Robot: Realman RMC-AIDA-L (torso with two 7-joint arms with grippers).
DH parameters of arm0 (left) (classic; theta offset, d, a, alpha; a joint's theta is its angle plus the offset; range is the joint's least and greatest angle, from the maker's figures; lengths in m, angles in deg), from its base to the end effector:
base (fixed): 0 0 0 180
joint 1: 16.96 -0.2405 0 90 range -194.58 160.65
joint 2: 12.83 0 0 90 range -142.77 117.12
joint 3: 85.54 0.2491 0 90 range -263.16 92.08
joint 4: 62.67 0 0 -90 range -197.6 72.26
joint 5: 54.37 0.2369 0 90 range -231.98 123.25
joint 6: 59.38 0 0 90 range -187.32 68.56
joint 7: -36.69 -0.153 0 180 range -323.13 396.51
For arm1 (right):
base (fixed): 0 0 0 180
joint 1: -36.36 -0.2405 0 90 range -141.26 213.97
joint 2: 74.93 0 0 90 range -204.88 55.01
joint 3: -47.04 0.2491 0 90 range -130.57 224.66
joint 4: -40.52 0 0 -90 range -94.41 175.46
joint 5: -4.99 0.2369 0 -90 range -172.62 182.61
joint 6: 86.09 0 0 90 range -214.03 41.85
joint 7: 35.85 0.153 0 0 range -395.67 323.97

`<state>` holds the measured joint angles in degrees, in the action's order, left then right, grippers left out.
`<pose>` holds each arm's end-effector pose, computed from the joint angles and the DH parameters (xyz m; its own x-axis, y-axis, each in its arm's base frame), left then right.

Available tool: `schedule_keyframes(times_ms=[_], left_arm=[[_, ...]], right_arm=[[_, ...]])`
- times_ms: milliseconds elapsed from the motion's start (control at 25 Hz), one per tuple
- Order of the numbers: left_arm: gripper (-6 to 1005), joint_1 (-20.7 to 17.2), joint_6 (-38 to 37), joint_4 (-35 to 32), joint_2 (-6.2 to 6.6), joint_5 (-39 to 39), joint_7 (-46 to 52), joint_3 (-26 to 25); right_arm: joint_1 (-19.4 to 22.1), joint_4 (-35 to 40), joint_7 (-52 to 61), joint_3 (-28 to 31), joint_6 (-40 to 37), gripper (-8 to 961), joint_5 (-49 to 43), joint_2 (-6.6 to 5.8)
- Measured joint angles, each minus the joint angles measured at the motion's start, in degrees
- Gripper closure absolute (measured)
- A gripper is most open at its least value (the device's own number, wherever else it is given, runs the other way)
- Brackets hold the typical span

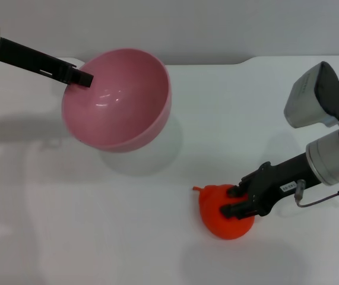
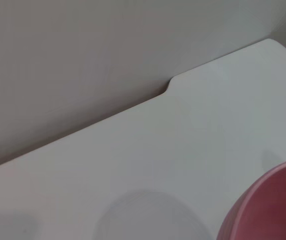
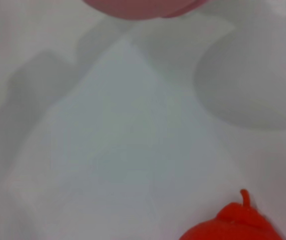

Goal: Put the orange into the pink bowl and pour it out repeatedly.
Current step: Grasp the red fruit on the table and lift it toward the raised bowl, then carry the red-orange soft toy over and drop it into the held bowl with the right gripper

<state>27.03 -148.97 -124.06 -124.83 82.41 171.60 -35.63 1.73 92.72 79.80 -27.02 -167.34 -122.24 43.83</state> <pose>-0.1834 0.4362 0.0864 0.7011 0.6899 0.1802 0.7054 -0.6342 -0.3166 0.2168 0.3646 -0.0564 0.8585 -0.5093 0.0605 -0.5043 -0.8597 -0.0814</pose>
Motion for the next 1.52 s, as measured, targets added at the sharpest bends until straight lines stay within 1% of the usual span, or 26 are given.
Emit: schedule_keyframes(times_ms=[240, 440, 600, 680, 800, 920, 1080, 1200, 1280, 1320, 1440, 1520], left_arm=[[956, 0.2, 0.1, 0.1, -0.18, 0.0, -0.1, 0.0], [956, 0.2, 0.2, 0.1, -0.42, 0.0, -0.2, 0.0], [956, 0.1, 0.2, 0.1, -0.50, 0.0, -0.2, 0.0], [956, 0.0, 0.2, 0.1, -0.52, 0.0, -0.3, 0.0], [956, -0.1, 0.3, 0.1, -0.51, 0.1, -0.3, 0.3], [956, -0.2, 0.4, 0.1, -0.47, 0.1, -0.3, 0.7], [956, -0.3, 0.5, 0.2, -0.60, 0.2, -0.4, 1.8], [956, -0.5, 1.0, 0.2, -0.88, 0.3, -0.4, 2.9], [956, -0.8, 1.3, 0.2, -1.02, 0.3, -0.4, 3.3], [956, -1.3, 2.4, 0.3, -1.40, 0.3, -0.4, 4.7], [956, -1.7, 3.2, 0.8, -1.95, 0.3, -0.4, 6.0], [956, -1.7, 3.4, 1.0, -2.62, 0.3, -0.4, 7.2]], right_arm=[[0.0, 0.1, -0.1, -0.4, 0.8, 536, 0.0, 0.06], [0.0, 0.2, -0.1, 0.0, 0.8, 770, 0.0, 0.01], [0.0, 0.7, 0.1, 0.4, 0.5, 816, 0.2, -0.01], [0.6, 2.5, 0.6, 1.0, -0.5, 839, 0.6, -0.02], [2.8, 9.3, 1.3, 2.1, -4.8, 873, 3.7, -0.03], [4.7, 18.5, 2.2, 5.2, -12.8, 901, 8.5, -0.01], [5.3, 29.4, 4.9, 10.6, -24.4, 910, 15.6, 0.07], [5.4, 35.2, 6.7, 13.8, -29.7, 910, 21.6, -0.01], [5.4, 38.7, 7.4, 15.7, -32.1, 909, 25.9, -0.08], [5.4, 40.2, 7.7, 16.4, -32.8, 909, 28.0, -0.10], [5.7, 43.8, 8.1, 18.2, -33.1, 909, 32.3, -0.12], [5.9, 44.9, 8.0, 18.9, -32.0, 911, 33.3, -0.04]])
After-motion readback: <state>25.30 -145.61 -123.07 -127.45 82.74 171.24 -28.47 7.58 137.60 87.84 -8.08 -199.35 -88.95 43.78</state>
